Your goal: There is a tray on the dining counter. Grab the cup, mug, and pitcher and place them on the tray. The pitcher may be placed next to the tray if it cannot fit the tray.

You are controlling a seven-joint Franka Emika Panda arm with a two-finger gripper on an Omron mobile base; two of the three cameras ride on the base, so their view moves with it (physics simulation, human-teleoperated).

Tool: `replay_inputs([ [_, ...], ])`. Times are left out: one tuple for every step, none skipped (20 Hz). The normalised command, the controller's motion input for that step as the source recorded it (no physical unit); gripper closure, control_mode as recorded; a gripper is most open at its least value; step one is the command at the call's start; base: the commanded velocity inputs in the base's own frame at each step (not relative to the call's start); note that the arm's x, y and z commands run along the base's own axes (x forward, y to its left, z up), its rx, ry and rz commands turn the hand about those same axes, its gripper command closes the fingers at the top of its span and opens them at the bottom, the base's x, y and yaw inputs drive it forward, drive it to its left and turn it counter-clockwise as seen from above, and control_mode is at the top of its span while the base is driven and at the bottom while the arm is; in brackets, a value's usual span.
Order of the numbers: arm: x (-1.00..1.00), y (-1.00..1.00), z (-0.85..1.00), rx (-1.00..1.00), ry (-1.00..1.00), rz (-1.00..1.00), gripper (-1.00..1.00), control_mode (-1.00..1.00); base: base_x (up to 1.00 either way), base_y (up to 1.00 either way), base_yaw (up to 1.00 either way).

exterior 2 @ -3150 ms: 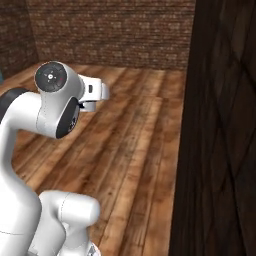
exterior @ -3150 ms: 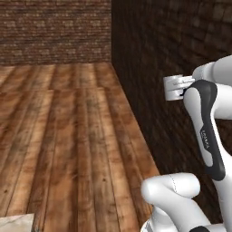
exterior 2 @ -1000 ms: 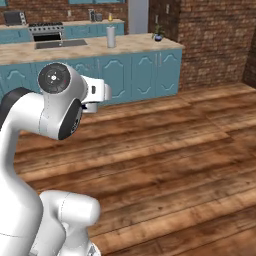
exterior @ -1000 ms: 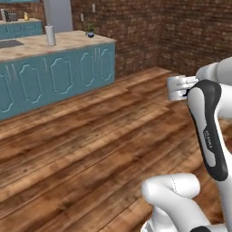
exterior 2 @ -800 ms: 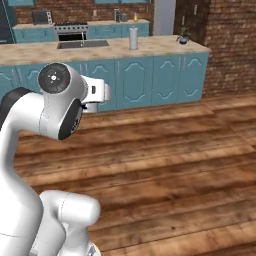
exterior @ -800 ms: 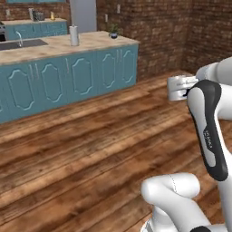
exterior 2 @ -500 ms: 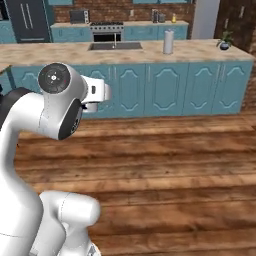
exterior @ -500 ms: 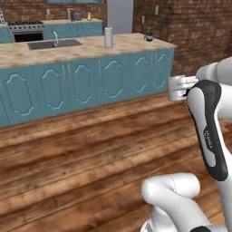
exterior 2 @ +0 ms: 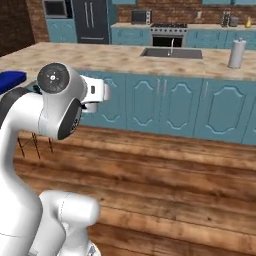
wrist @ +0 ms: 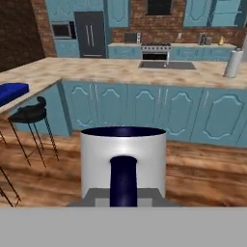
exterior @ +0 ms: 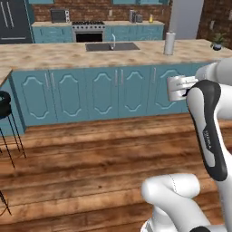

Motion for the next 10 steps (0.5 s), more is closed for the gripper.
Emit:
replay_inputs([
  [0.0,0.0,0.0,0.0,0.0,0.0,1.0,1.0,1.0,0.0,0.45],
  [0.0,0.0,0.0,0.0,0.0,0.0,1.0,1.0,1.0,-0.06,0.41],
  [0.0,0.0,0.0,0.0,0.0,0.0,1.0,1.0,1.0,-0.09,0.42],
  [0.0,0.0,0.0,0.0,0.0,0.0,1.0,1.0,1.0,-0.16,0.43],
  [0.0,0.0,0.0,0.0,0.0,0.0,1.0,1.0,1.0,-0.16,0.43],
  [0.0,0.0,0.0,0.0,0.0,0.0,1.0,1.0,1.0,-0.19,0.45],
  [0.0,0.0,0.0,0.0,0.0,0.0,1.0,1.0,1.0,-0.18,0.47],
  [0.0,0.0,0.0,0.0,0.0,0.0,1.0,1.0,1.0,-0.19,0.49],
  [0.0,0.0,0.0,0.0,0.0,0.0,1.0,1.0,1.0,-0.21,0.52],
  [0.0,0.0,0.0,0.0,0.0,0.0,1.0,1.0,1.0,-0.19,0.54],
])
